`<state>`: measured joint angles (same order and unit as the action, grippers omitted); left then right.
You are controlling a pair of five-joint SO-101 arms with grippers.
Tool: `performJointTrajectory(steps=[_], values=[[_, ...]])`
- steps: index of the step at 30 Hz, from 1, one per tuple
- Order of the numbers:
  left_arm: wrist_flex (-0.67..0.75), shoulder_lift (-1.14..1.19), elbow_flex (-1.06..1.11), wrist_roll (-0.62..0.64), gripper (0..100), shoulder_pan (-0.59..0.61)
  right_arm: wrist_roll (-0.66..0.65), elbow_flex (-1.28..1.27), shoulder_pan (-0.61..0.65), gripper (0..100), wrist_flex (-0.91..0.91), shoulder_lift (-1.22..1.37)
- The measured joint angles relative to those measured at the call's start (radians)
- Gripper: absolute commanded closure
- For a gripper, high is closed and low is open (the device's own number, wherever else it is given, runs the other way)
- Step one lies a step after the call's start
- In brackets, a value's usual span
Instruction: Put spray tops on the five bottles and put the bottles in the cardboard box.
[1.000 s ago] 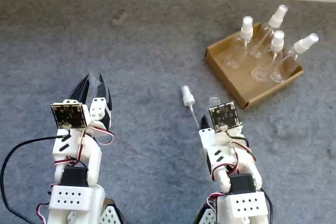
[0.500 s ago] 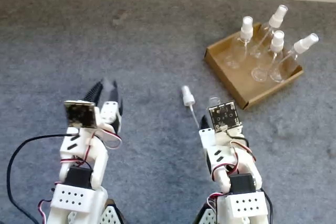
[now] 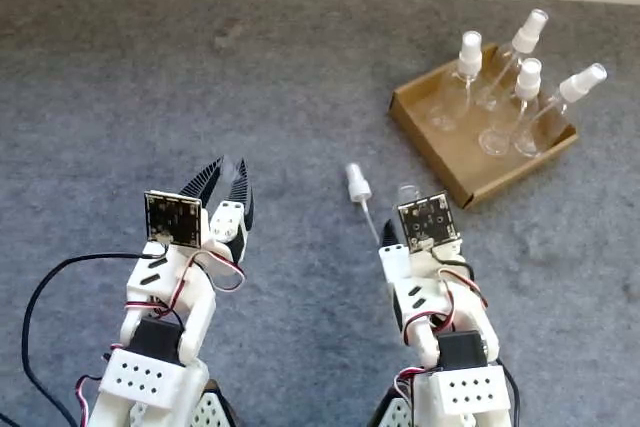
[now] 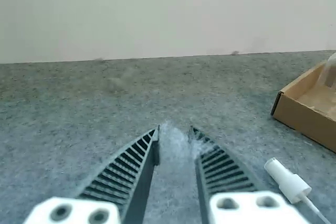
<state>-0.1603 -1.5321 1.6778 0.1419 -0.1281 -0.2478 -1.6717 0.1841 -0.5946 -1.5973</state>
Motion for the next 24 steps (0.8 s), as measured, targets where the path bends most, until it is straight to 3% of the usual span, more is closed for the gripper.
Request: performJointTrajectory(steps=[10, 24], values=[[0.0, 0.0, 0.0, 0.0, 93, -0.226, 0.0, 0.0, 0.0, 82.7, 0.0, 0.0], [0.005, 0.0, 0.0, 0.0, 93, -0.236, 0.0, 0.0, 0.0, 82.7, 0.0, 0.0]])
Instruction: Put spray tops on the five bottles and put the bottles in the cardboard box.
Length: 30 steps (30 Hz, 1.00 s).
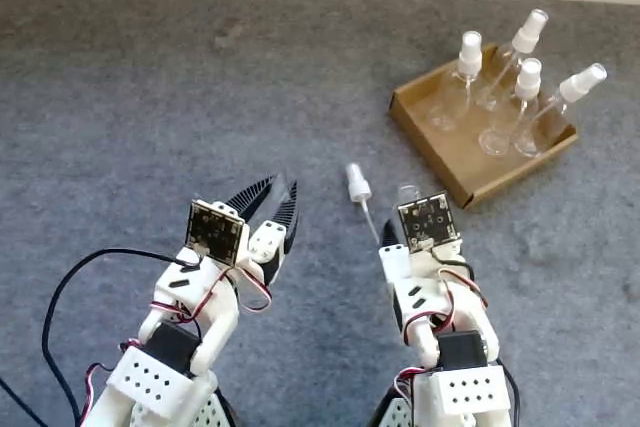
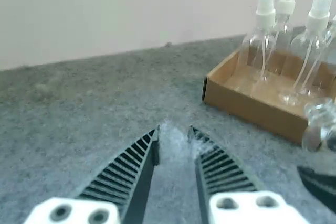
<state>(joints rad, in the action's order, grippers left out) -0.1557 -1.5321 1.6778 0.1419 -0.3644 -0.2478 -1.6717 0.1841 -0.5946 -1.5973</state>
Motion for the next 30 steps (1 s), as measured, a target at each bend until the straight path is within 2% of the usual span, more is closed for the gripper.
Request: performJointTrajectory(steps=[4, 10, 16, 30], values=[[0.025, 0.0, 0.0, 0.0, 93, 0.0, 0.0, 0.0, 0.0, 82.7, 0.0, 0.0], [-0.037, 0.0, 0.0, -0.006, 93, 0.0, 0.0, 0.0, 0.0, 82.7, 0.0, 0.0], [-0.04, 0.0, 0.0, -0.11, 93, 0.0, 0.0, 0.0, 0.0, 82.7, 0.0, 0.0], [-0.089, 0.0, 0.0, -0.118, 93, 0.0, 0.0, 0.0, 0.0, 82.7, 0.0, 0.0]])
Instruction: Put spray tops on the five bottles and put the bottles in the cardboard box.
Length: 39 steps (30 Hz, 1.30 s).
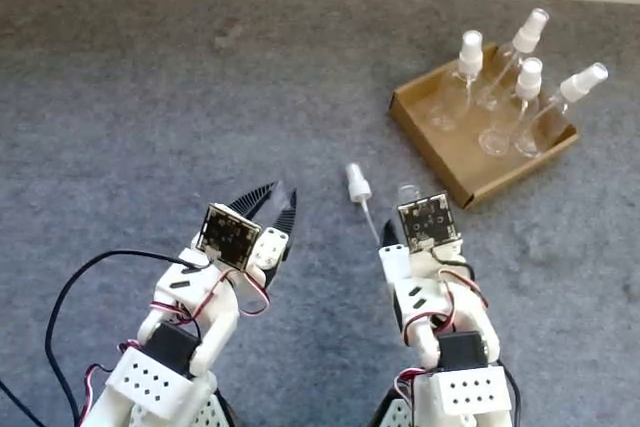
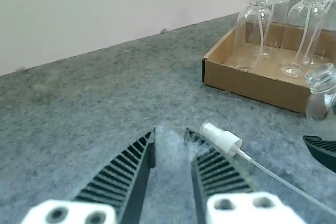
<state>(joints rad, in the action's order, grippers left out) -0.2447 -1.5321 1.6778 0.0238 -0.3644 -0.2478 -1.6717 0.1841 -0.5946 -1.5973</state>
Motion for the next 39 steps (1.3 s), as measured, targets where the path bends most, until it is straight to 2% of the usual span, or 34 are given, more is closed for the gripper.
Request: performJointTrajectory(steps=[7, 17, 39], values=[[-0.279, 0.0, -0.101, 0.0, 93, 0.0, 0.0, 0.0, 0.002, 82.7, 0.0, 0.0], [-0.396, 0.0, -0.21, 0.0, 93, 0.032, 0.0, 0.0, 0.02, 82.7, 0.0, 0.0], [-0.321, 0.0, -0.144, 0.0, 93, 0.055, 0.0, 0.0, 0.02, 82.7, 0.0, 0.0]])
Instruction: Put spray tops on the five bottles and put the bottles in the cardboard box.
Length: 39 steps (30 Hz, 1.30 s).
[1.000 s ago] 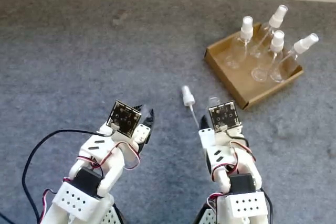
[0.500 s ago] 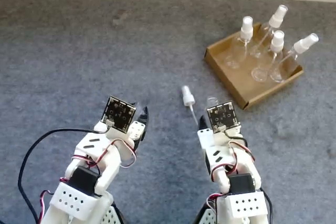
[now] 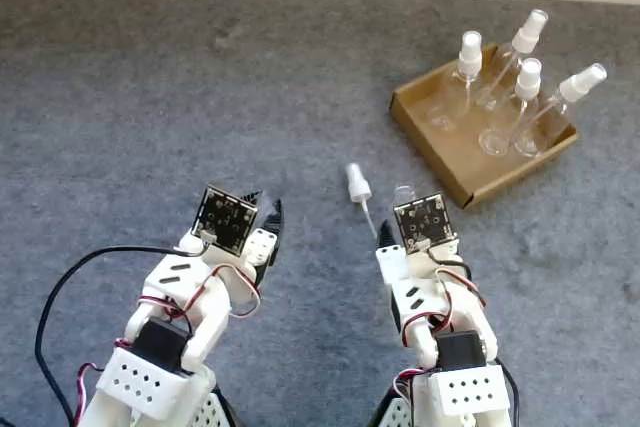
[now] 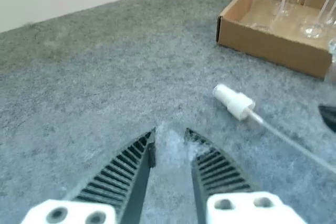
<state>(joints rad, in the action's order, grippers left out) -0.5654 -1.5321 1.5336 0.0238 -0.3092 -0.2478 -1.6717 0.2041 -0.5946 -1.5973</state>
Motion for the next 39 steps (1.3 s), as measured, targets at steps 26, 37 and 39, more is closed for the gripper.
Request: performJointTrajectory(steps=[26, 37, 39], values=[[0.095, 0.0, 0.069, 0.0, 93, 0.0, 0.0, 0.0, 0.0, 82.7, 0.0, 0.0], [0.095, 0.0, 0.069, 0.0, 93, 0.0, 0.0, 0.0, 0.0, 82.7, 0.0, 0.0], [0.095, 0.0, 0.069, 0.0, 93, 0.0, 0.0, 0.0, 0.0, 82.7, 0.0, 0.0]])
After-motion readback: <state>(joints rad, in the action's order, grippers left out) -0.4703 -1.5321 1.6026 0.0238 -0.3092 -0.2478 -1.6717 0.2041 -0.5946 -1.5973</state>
